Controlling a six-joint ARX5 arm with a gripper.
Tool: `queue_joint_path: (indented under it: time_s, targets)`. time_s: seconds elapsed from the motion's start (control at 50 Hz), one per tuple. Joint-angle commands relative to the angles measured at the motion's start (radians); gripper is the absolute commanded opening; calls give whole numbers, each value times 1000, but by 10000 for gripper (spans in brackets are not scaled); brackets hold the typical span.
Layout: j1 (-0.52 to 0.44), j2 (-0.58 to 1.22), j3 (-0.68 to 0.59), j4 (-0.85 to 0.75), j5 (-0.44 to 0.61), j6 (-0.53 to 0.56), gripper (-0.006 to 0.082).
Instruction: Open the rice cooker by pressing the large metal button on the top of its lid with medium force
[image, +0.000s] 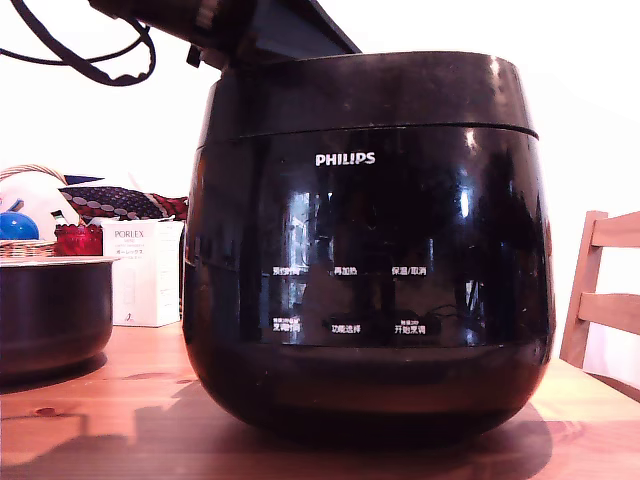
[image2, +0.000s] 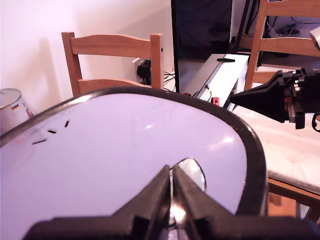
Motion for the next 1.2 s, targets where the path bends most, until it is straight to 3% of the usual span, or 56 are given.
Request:
queue_joint_path:
  time_s: [0.0,0.52,0.72,0.96,1.18]
  targets:
    - [-13,66,-53,-72,-10,4,-22]
    - [-14,89,-53,-194,-50,30,-22]
    - [-14,72,-53,-90,-49,26,-22]
    - [-14,-1,-48,80,-47,-59,-22]
    - [-13,-71,-32,88,-62,-84,-22]
